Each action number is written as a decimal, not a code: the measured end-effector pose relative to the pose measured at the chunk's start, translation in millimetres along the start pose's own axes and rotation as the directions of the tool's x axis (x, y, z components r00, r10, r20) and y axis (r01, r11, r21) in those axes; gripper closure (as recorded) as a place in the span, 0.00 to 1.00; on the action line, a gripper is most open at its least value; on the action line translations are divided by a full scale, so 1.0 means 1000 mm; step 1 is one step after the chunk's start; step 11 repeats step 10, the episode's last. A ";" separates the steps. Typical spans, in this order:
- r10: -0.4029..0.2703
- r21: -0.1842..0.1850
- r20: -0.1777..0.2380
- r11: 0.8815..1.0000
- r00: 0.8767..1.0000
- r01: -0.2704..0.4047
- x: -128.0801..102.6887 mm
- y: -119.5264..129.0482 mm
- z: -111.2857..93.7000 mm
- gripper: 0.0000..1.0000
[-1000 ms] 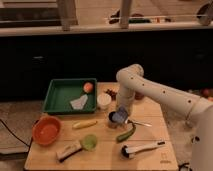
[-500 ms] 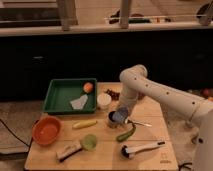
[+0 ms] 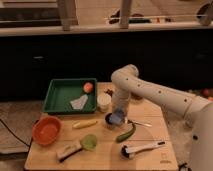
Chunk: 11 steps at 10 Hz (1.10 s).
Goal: Place sponge in plastic cup
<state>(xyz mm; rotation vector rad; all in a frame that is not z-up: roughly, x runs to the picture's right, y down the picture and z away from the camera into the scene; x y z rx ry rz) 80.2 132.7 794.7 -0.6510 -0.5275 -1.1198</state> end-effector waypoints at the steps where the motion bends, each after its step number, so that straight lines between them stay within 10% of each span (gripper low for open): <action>1: -0.013 -0.001 -0.006 1.000 1.000 0.013 -0.002 -0.004 -0.003 1.00; 6: -0.094 0.013 -0.037 0.995 0.995 0.094 -0.012 -0.023 -0.018 1.00; 11: -0.253 0.013 -0.004 0.967 0.967 0.253 -0.033 -0.052 -0.019 1.00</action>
